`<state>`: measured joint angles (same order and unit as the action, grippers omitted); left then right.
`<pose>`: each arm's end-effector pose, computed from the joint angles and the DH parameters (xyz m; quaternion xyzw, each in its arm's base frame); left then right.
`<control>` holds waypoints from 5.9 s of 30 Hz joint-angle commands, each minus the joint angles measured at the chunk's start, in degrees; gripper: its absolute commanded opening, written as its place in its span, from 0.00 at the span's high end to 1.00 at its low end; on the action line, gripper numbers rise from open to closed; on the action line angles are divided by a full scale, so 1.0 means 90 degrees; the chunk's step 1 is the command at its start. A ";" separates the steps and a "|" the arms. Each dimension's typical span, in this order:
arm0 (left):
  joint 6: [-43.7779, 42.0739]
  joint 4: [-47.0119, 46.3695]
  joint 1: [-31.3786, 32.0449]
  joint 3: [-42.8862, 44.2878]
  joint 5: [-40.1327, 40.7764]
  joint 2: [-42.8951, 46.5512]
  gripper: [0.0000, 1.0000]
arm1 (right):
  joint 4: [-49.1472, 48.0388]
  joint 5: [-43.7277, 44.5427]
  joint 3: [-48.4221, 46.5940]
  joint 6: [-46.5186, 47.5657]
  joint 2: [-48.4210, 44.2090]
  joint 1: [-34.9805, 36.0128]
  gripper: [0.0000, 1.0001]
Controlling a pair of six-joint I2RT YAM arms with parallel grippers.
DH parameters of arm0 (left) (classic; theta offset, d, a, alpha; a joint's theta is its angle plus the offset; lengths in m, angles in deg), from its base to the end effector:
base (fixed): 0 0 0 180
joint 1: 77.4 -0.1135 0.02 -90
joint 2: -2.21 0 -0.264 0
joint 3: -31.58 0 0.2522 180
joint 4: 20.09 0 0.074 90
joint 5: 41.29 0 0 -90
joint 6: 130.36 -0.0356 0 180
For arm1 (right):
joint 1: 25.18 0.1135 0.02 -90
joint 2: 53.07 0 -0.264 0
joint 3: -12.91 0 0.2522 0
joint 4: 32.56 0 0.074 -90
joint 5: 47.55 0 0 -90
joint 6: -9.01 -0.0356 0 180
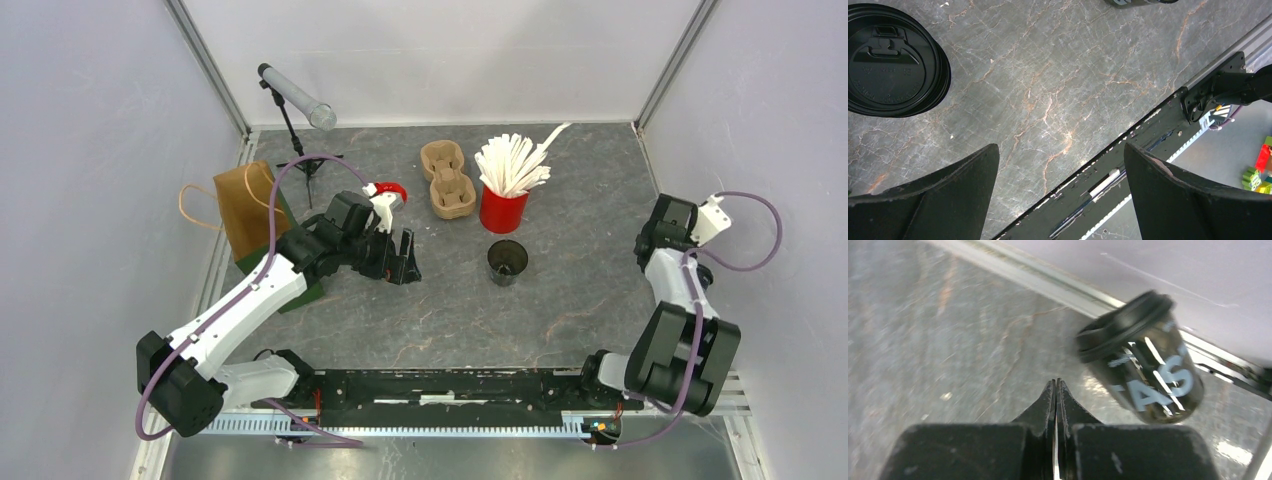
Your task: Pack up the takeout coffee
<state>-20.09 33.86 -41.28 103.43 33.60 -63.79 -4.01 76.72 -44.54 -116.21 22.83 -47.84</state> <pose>0.1851 -0.1465 0.2997 0.1742 0.9105 -0.2757 0.2544 0.2372 -0.1208 0.2141 0.5247 0.7258 -0.2342 0.3781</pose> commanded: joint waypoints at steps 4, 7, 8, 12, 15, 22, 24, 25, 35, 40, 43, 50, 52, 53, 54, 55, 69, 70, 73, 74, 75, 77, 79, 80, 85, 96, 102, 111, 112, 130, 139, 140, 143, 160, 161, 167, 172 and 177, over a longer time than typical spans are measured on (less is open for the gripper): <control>-0.0305 -0.0139 0.0011 -0.0011 -0.0020 0.0129 0.00 | -0.0813 -0.1910 0.0429 0.1386 -0.1088 0.0476 1.00; -0.0256 -0.0171 0.0013 -0.0069 -0.0088 0.0183 0.00 | -0.0182 -0.0734 0.0070 0.1213 -0.1102 0.0457 0.40; -0.0251 -0.0201 0.0010 -0.0095 -0.0111 0.0200 0.00 | 0.0091 -0.0237 -0.0067 0.1108 -0.1042 0.0422 0.25; -0.0289 -0.0197 0.0010 -0.0074 -0.0112 0.0261 0.00 | -0.0204 0.0248 0.0062 0.1918 -0.0835 0.0264 0.02; -0.0299 -0.0197 0.0010 -0.0104 -0.0122 0.0277 0.00 | -0.0113 0.0257 0.0098 0.2048 -0.0615 -0.0043 0.02; -0.0360 -0.0178 0.0011 -0.0084 -0.0277 0.0116 0.00 | -0.0366 -0.0422 0.0396 0.2550 -0.0481 -0.0523 0.02; -0.0358 -0.0178 0.0019 -0.0074 -0.0329 0.0077 0.00 | -0.0266 -0.0355 0.0495 0.2570 -0.0606 -0.0638 0.02; -0.0358 -0.0178 0.0011 -0.0068 -0.0355 0.0042 0.00 | -0.0288 -0.0374 0.0600 0.2593 -0.0680 -0.0686 0.02; -0.0358 -0.0178 0.0011 -0.0101 -0.0358 0.0027 0.00 | -0.0697 -0.0643 0.1031 0.3130 -0.0537 -0.1410 0.02; -0.0336 -0.0178 0.0010 -0.0045 -0.0291 -0.0007 0.00 | -0.1191 -0.1030 0.1060 0.3747 -0.0322 -0.1430 0.02; -0.0319 -0.0113 0.0012 -0.0028 -0.0094 -0.0014 0.00 | -0.1257 -0.1233 0.1017 0.3807 -0.0074 -0.1444 0.02; -0.0348 -0.0002 0.0010 0.0016 0.0197 0.0153 0.00 | -0.1281 -0.1573 0.1072 0.4079 -0.0047 -0.1476 0.14; -0.0331 -0.0009 0.0013 0.0030 0.0188 0.0239 0.00 | -0.1255 -0.1690 0.1097 0.4061 -0.0187 -0.1477 0.18; -0.0320 -0.0026 0.0011 0.0021 0.0161 0.0279 0.00 | -0.1260 -0.1738 0.1135 0.4053 -0.0284 -0.1471 0.21; -0.0283 -0.0040 0.0010 0.0028 0.0120 0.0322 0.00 | -0.1276 -0.1772 0.1187 0.4041 -0.0394 -0.1473 0.24; -0.0247 -0.0051 0.0010 0.0035 0.0087 0.0344 0.01 | -0.1305 -0.1807 0.1233 0.4023 -0.0521 -0.1475 0.27; 0.0189 -0.0129 0.0010 0.0396 -0.0272 0.0580 0.06 | -0.1128 -0.3792 0.0871 0.4019 -0.2490 -0.0249 0.36; 0.0224 -0.0125 0.0012 0.0554 -0.0321 0.0540 0.06 | -0.1019 -0.3787 0.0681 0.4117 -0.2562 0.0120 0.34; 0.0301 0.0044 0.0010 0.1390 -0.0480 0.0347 0.05 | -0.0837 -0.4074 0.0093 0.4274 -0.2937 0.1311 0.33; 0.0319 0.0124 0.0011 0.1700 -0.0600 0.0253 0.02 | -0.0947 -0.4334 0.0010 0.4318 -0.3090 0.1639 0.33; 0.0344 0.0235 0.0010 0.2092 -0.0683 0.0176 0.00 | -0.1106 -0.4552 -0.0009 0.4325 -0.3305 0.1912 0.34; 0.0224 0.0443 0.0010 0.2804 -0.1196 -0.0081 0.00 | -0.1468 -0.5316 0.0023 0.4363 -0.3640 0.2403 0.35; 0.0163 0.0699 0.0011 0.3505 -0.1666 -0.0375 0.00 | -0.1593 -0.5838 0.0029 0.4478 -0.3875 0.2885 0.35; 0.0160 0.0725 0.0010 0.3753 -0.1787 -0.0460 0.00 | -0.1595 -0.5910 0.0069 0.4480 -0.4011 0.3124 0.35; 0.0055 0.0860 0.0010 0.4591 -0.1428 -0.0781 0.00 | -0.2438 -0.7079 0.0619 0.4443 -0.4540 0.3846 0.35; -0.0195 0.0751 0.0106 0.4837 -0.3014 -0.1636 0.00 | -0.4606 -0.8368 0.2023 0.3617 -0.4991 0.4784 0.32; -0.0377 0.0750 0.0501 0.4944 -0.3032 -0.2145 0.00 | -0.4690 -0.8455 0.2228 0.3687 -0.4917 0.4997 0.30; -0.0676 0.0759 0.0787 0.5163 -0.2548 -0.2529 0.00 | -0.4563 -0.8426 0.2406 0.3855 -0.4933 0.5231 0.29; -0.0697 0.0759 0.0791 0.5150 -0.2514 -0.2547 0.00 | -0.4563 -0.8417 0.2422 0.3861 -0.4928 0.5256 0.29; -0.0961 0.0760 0.0867 0.4842 -0.2370 -0.2417 0.31 | -0.4469 -0.7947 0.2505 0.3861 -0.4808 0.5359 0.11; -0.1137 0.1123 0.0862 0.4537 0.0134 -0.2138 0.38 | -0.2900 -0.5948 0.2533 0.4260 -0.5277 0.5354 0.02; -0.1146 0.1189 0.0860 0.4499 0.0524 -0.2151 0.38 | -0.2729 -0.5838 0.2538 0.4257 -0.5311 0.5356 0.02; -0.1132 0.1287 0.0860 0.4309 0.1614 -0.2266 0.39 | -0.2217 -0.5475 0.2413 0.4232 -0.5466 0.5359 0.02; -0.1135 0.0825 0.0577 0.4631 0.4000 -0.4696 0.40 | -0.0939 -0.4946 0.1347 0.4481 -0.6356 0.5357 0.03; -0.1116 0.0788 0.0528 0.4630 0.3919 -0.4752 0.40 | -0.0895 -0.4937 0.1336 0.4520 -0.6362 0.5359 0.03; -0.0970 0.0359 0.0216 0.4332 0.3193 -0.4801 0.38 | -0.0665 -0.4903 0.1308 0.4656 -0.6307 0.5352 0.03; -0.0876 -0.0118 -0.0079 0.3917 0.2629 -0.4699 0.35 | -0.0669 -0.4955 0.1376 0.4636 -0.6270 0.5352 0.03; -0.0755 -0.0443 -0.0271 0.3589 0.2259 -0.4606 0.22 | -0.0625 -0.4927 0.1377 0.4651 -0.6216 0.5358 0.03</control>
<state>-27.98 34.25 -42.75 137.99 58.23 -107.44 -9.32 31.27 -30.85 -75.08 -33.74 0.20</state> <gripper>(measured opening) 0.868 0.975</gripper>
